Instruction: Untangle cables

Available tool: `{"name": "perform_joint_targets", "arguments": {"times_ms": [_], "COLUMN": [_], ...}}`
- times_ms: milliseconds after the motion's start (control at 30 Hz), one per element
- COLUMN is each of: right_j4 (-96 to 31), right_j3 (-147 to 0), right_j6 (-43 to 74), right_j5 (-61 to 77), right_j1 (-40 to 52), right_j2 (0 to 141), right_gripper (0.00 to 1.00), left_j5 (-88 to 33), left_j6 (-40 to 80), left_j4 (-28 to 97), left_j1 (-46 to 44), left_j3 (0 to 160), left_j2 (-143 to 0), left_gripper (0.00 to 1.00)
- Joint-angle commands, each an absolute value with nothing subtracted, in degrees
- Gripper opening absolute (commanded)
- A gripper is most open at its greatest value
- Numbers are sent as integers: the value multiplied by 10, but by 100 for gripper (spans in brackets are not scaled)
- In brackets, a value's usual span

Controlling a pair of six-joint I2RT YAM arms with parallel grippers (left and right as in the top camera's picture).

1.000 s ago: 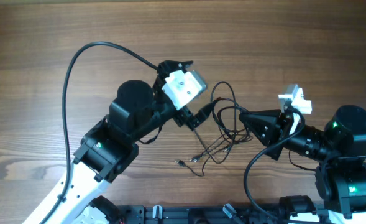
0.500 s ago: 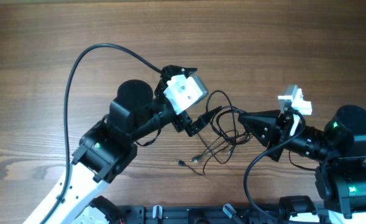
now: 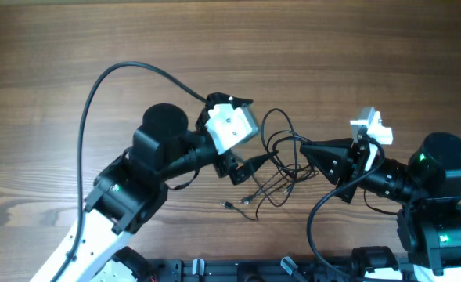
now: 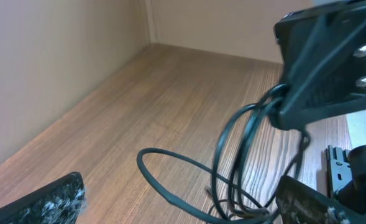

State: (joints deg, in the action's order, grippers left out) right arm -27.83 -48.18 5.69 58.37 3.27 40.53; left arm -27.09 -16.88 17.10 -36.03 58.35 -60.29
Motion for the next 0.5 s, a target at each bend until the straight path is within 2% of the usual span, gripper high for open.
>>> {"name": "perform_joint_targets", "arguments": {"times_ms": [0,267,367,467], "right_j4": [-274,-277,-277,-269], "right_j3": [-486,-486,-486,-486], "right_j6": [41,32,32,30], "right_j5": [605,605,606,627], "right_j1": [32,32,32,32], "right_j2": [403,403,403,403], "right_gripper": [4,4,4,4], "left_j5": [-227,-207,-119,-104], "left_j6": [-176,-176,-137,-126], "left_j4": [157,141,142,141], "left_j1": [-357,-357,-357,-359], "left_j3": [586,586,586,586], "left_j2": [-634,-639,-639,-639], "left_gripper": [96,95,95,97]}}
